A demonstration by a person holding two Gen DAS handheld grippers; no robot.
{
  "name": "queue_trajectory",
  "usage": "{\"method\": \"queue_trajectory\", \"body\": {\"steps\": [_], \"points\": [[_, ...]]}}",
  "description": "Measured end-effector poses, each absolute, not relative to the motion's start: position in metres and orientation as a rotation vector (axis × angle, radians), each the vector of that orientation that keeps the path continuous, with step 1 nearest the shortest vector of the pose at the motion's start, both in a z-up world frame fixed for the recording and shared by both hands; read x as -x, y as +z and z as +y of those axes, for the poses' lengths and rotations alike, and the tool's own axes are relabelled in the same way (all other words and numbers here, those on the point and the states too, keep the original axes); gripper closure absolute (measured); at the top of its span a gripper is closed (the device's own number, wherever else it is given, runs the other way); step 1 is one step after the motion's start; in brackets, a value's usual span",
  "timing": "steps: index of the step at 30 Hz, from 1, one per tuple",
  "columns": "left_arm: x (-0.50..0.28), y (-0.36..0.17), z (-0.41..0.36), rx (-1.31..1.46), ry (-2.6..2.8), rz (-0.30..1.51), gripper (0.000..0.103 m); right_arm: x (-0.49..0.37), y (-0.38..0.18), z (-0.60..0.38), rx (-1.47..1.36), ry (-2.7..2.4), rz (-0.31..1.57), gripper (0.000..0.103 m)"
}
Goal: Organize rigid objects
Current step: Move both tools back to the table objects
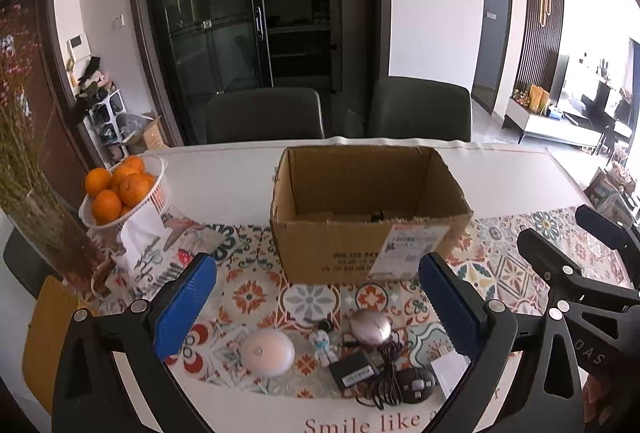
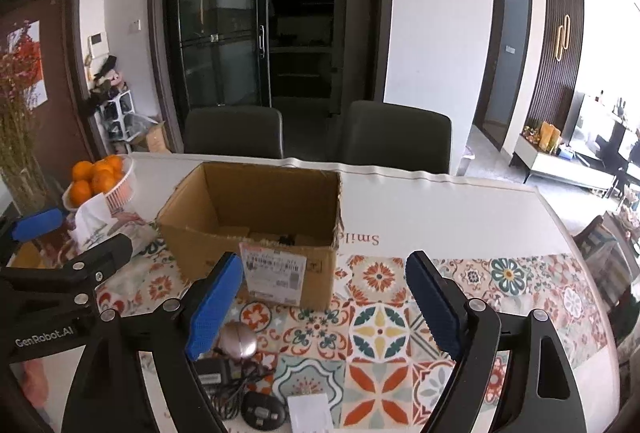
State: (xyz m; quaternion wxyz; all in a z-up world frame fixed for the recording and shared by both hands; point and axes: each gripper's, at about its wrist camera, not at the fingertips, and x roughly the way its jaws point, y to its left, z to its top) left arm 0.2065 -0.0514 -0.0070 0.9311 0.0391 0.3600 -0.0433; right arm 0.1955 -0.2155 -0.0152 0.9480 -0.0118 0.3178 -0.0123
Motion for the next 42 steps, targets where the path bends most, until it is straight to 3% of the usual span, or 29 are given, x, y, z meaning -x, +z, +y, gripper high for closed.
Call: {"method": "queue_trajectory", "body": {"steps": [32,42], "points": [[-0.149,-0.147,-0.076,-0.101,-0.016,1.072,0.000,-0.152,-0.157,-0.237,0.006,0.088,0.948,0.020],[-0.140,-0.189,-0.071,-0.071,-0.009,1.164,0.000,-0.153,-0.201,-0.232,0.007,0.140,1.054,0.028]]}}
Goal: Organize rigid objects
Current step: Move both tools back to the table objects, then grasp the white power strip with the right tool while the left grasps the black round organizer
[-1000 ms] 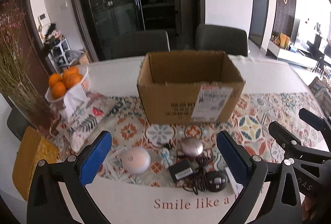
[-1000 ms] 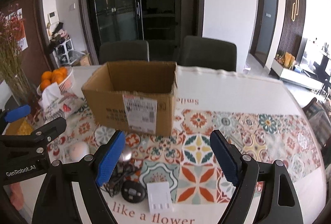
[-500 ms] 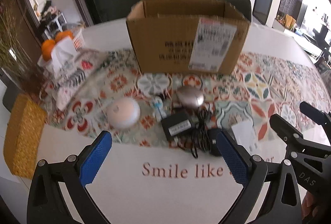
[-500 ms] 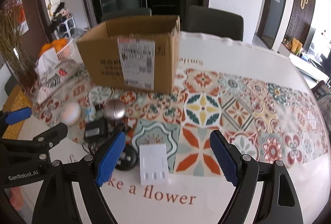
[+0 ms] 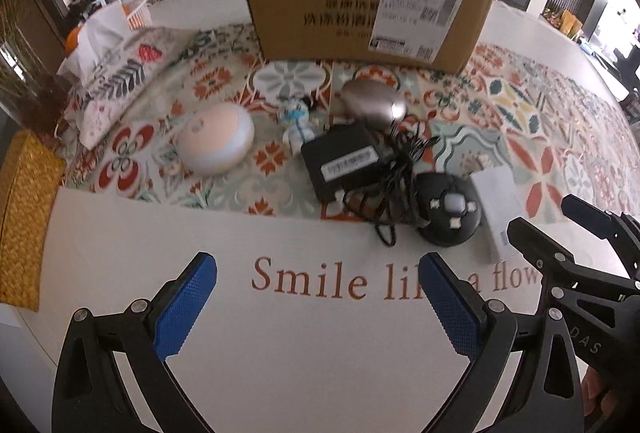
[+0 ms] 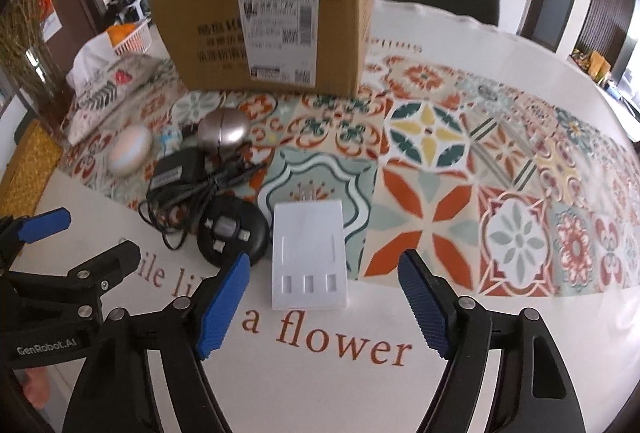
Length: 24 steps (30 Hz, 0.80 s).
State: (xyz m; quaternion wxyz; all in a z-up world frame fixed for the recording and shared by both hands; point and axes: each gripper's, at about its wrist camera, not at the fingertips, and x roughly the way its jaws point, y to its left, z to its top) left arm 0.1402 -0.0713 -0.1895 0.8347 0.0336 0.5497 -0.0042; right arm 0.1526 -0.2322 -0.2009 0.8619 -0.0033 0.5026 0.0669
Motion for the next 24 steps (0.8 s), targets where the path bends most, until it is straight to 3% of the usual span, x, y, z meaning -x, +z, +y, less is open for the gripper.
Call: {"method": "queue_trajectory", "body": {"steps": [19,24], "points": [[-0.131,-0.222,-0.063,-0.035,0.023,1.166,0.001,-0.172,-0.240,-0.222,0.086,0.185,1.066,0.042],[-0.127,-0.225,-0.061,-0.014,0.014,1.161,0.001,-0.170,-0.240,-0.218,0.113,0.194,1.035,0.055]]}}
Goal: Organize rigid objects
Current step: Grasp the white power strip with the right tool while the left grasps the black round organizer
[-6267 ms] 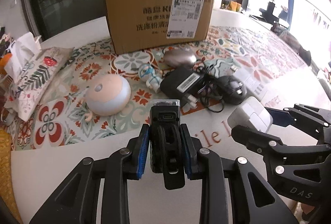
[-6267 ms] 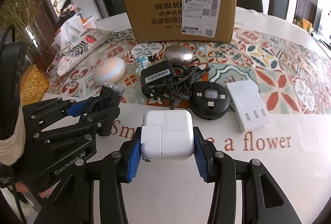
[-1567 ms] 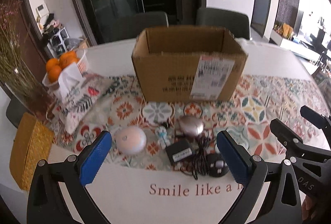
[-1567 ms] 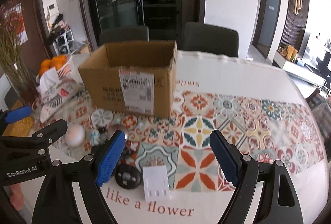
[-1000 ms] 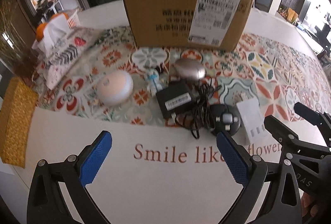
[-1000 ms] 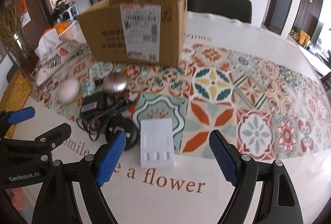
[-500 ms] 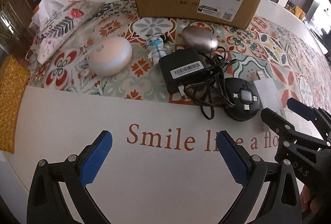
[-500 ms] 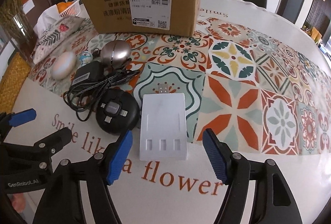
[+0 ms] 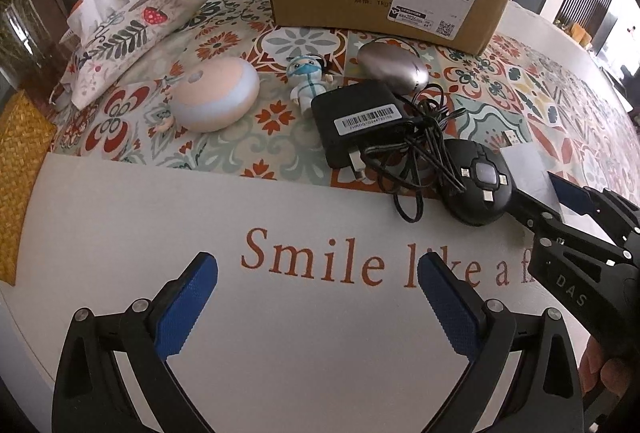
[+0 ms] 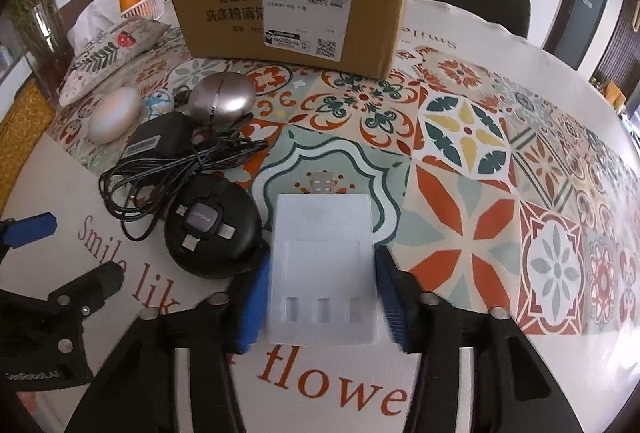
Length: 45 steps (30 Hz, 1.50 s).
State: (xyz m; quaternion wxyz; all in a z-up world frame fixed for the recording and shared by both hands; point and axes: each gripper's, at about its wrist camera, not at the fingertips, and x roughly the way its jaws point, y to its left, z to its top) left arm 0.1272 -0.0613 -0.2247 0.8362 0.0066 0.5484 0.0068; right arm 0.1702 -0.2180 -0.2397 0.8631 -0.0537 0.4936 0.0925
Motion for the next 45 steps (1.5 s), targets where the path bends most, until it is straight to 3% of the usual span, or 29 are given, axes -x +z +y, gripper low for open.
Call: {"method": "queue_trajectory", "body": {"steps": [16,24,26,39,45], "points": [[-0.111,-0.193,-0.109,0.031,-0.144,1.038,0.004,-0.138,-0.195,-0.255,0.081,0.154,0.935,0.055],[-0.117,-0.210,-0.147,0.034,-0.179,1.034,0.016,-0.131,-0.198,-0.295,0.077,0.099,0.941,0.055],[-0.123,-0.218,-0.150,0.031,-0.183,1.056,0.025,-0.131,-0.201,-0.301,0.074,0.091,0.943,0.055],[-0.153,-0.231,-0.150,0.049,-0.156,1.062,0.036,-0.151,-0.216,-0.297,0.051,0.134,0.947,0.055],[-0.161,-0.232,-0.149,0.026,-0.149,1.041,0.047,-0.158,-0.217,-0.294,0.039,0.137,0.951,0.055]]}}
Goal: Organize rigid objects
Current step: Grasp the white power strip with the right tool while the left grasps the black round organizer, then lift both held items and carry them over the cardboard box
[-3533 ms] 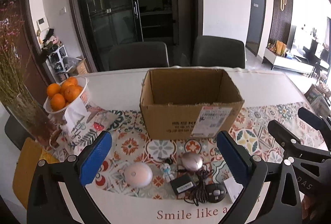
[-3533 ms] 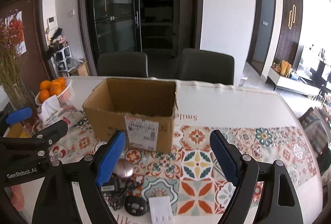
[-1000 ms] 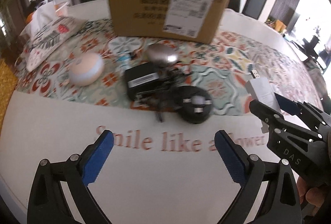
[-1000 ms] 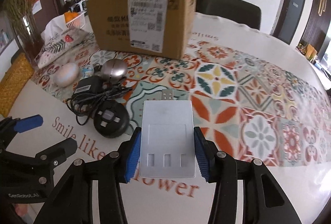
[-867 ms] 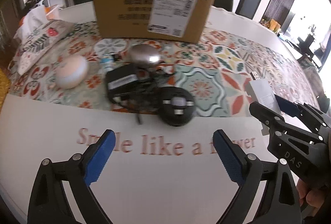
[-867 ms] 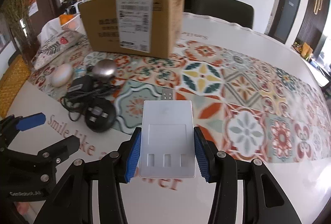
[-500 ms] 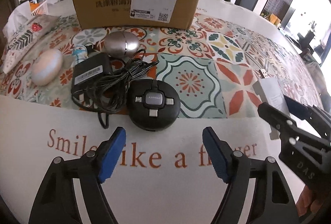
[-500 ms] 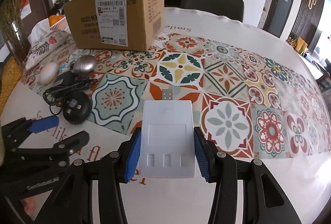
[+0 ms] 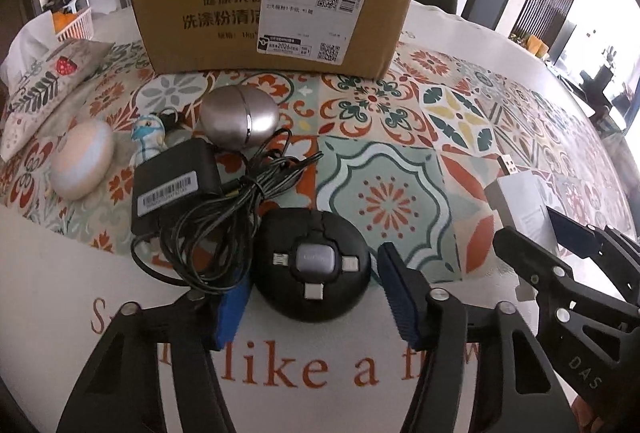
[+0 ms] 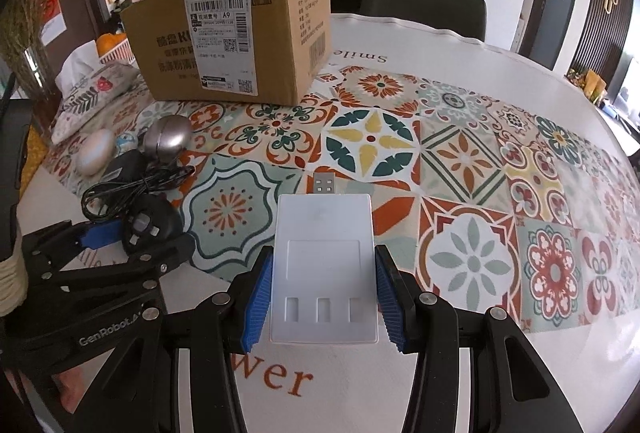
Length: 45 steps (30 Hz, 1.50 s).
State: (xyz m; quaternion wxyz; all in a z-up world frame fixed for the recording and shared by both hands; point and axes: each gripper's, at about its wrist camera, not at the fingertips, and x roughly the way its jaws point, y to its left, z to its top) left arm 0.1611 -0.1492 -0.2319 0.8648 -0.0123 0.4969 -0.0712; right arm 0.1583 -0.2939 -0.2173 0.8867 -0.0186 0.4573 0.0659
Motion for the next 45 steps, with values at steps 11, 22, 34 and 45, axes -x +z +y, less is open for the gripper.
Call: {"method": "queue_trajectory", "body": {"steps": [11,22,34,45], "points": [[-0.137,-0.230,-0.142,0.033,-0.219,1.049,0.048,-0.144,-0.215,-0.285,0.034,0.154,0.955,0.055],[-0.106,-0.215,-0.134,-0.011,-0.240,1.036,0.048,-0.119,-0.214,-0.277,0.044,0.173,0.976,0.055],[-0.108,-0.154,-0.108,-0.010,-0.234,0.927,0.048,-0.110,-0.168,-0.257,0.005,0.153,0.912,0.055],[-0.121,-0.106,-0.074,-0.002,-0.226,0.883,0.048,-0.120,-0.118,-0.227,-0.010,0.142,0.833,0.055]]}}
